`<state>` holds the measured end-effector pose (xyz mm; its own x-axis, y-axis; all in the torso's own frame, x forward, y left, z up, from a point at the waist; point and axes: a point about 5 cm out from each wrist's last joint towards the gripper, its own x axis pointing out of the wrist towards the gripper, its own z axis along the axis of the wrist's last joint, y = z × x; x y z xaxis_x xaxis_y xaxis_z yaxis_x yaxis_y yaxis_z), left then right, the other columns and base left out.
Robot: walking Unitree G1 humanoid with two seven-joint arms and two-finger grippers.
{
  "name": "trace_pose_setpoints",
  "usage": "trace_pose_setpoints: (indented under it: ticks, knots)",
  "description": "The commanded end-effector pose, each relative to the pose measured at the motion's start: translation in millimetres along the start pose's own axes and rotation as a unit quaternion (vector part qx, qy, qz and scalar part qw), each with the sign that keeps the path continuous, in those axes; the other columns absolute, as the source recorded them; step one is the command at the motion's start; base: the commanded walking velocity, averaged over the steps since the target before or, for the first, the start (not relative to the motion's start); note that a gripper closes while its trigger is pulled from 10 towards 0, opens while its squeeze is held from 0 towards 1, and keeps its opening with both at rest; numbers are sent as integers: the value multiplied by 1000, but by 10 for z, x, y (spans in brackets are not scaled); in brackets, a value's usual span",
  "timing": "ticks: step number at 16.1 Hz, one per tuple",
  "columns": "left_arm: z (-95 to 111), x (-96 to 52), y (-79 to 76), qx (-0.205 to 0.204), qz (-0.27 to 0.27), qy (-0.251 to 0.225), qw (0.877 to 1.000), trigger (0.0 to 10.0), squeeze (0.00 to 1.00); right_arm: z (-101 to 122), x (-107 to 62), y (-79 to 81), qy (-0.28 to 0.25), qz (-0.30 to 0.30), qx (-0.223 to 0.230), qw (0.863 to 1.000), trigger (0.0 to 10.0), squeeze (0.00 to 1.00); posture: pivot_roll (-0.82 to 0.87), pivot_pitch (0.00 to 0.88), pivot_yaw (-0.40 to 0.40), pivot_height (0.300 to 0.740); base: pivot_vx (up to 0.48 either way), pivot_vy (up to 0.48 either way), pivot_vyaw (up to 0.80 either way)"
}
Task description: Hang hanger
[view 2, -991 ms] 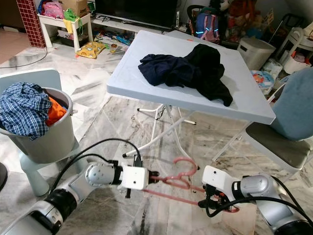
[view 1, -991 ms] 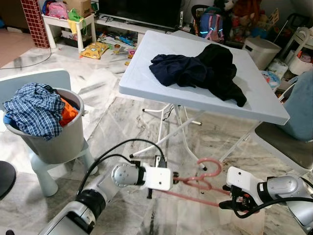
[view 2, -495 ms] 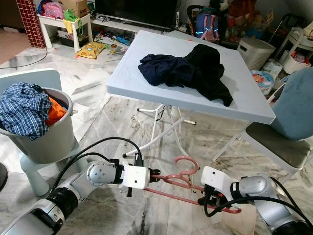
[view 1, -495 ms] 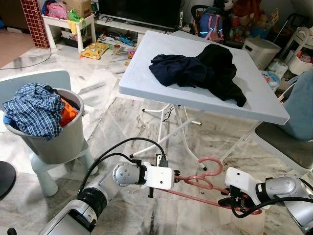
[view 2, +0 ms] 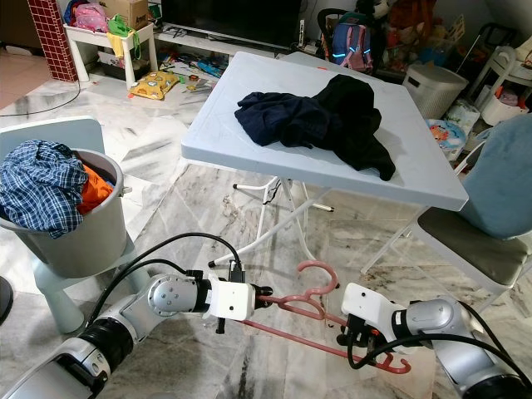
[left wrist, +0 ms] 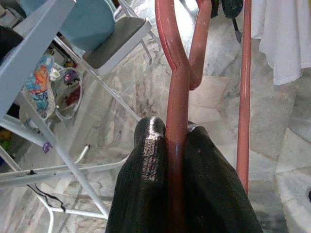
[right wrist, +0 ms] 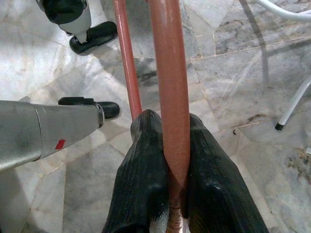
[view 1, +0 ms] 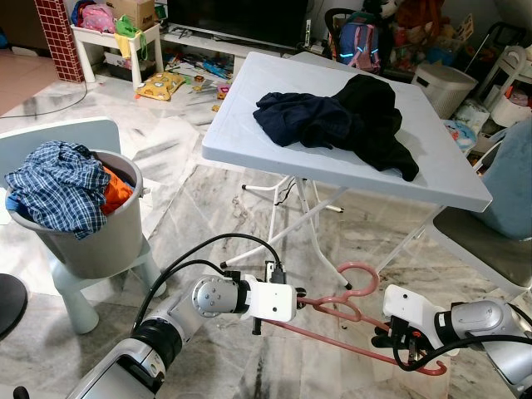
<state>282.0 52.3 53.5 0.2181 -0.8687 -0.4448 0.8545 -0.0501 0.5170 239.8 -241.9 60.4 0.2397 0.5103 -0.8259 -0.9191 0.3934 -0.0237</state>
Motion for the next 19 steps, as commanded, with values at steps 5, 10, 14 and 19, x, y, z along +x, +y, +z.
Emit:
trace_pose_setpoints:
  ticks: [5,10,14,19]
  knots:
    - [85,13,162,-23,49,-31,998,10000,1000,13,-39,-222,-8,-90,10,996,0,0,169,0,-151,740,0,0,0]
    - [113,-123,471,-94,186,-70,976,10000,1000,-16,-22,-433,-11,-212,48,976,0,0,173,0,-156,740,0,0,0]
    - [-95,-302,562,-302,331,-97,888,10000,1000,-141,-20,-453,-42,-304,134,942,0,0,181,0,-157,740,0,0,0]
    - [-412,-518,272,-422,431,-60,795,10000,1000,-547,-16,-156,-87,-414,313,850,0,0,176,0,-165,740,0,0,0]
